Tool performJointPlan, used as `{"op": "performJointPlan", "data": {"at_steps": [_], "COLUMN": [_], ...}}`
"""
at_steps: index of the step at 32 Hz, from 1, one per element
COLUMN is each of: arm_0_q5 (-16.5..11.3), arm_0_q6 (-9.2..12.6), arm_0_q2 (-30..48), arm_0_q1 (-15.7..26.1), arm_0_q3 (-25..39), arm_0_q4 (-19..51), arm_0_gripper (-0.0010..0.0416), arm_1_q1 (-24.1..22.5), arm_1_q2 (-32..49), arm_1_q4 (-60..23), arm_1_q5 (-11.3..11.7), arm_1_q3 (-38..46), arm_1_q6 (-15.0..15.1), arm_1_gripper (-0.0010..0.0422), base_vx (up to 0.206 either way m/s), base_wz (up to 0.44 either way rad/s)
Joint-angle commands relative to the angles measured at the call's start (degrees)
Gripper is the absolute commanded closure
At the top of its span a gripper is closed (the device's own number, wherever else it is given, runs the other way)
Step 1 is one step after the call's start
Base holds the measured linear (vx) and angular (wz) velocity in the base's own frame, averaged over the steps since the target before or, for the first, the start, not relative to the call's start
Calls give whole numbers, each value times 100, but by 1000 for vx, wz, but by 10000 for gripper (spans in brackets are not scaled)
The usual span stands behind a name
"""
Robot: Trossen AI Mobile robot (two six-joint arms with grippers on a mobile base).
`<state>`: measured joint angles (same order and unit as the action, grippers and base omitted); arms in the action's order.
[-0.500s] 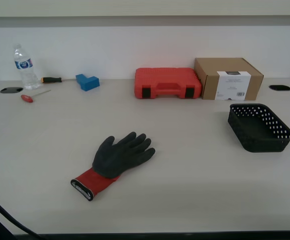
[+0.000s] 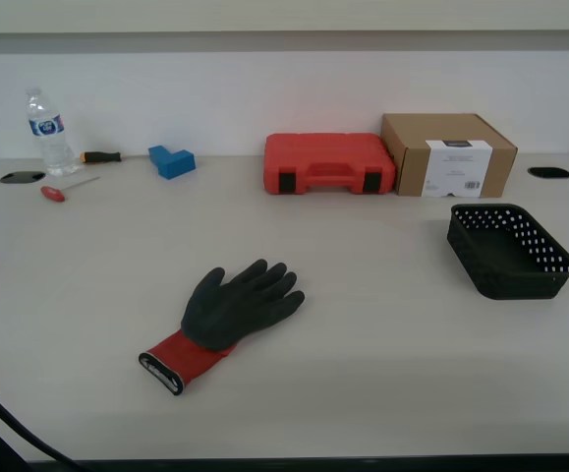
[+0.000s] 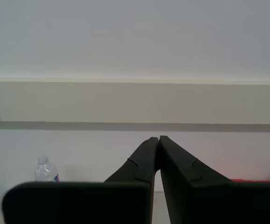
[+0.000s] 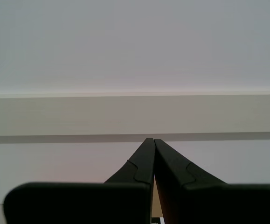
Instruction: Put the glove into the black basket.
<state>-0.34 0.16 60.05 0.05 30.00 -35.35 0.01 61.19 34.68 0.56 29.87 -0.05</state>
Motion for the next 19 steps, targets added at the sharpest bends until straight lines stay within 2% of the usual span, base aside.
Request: {"op": "performJointPlan", "data": {"at_steps": [1, 15, 17, 19], "arm_0_q5": [0, -15, -144, -387], "arm_0_q6": [0, 46, 129, 308], "arm_0_q2": [0, 0, 0, 0], "arm_0_q1": [0, 4, 4, 9], "arm_0_q3": [4, 50, 87, 92], "arm_0_q4": [-15, -57, -4, -4], "arm_0_gripper": [405, 405, 405, 405], "arm_1_q1": [0, 0, 0, -2], "arm_1_q2": [-2, -2, -2, -2], "arm_1_q4": [37, 37, 35, 35], "arm_1_q5": [4, 4, 4, 4], "arm_1_q3": [4, 4, 4, 4], "arm_1_q6": [2, 4, 4, 4], "arm_1_gripper": [412, 412, 412, 412], "base_vx": [0, 0, 0, 0], "base_wz": [0, 0, 0, 0]}}
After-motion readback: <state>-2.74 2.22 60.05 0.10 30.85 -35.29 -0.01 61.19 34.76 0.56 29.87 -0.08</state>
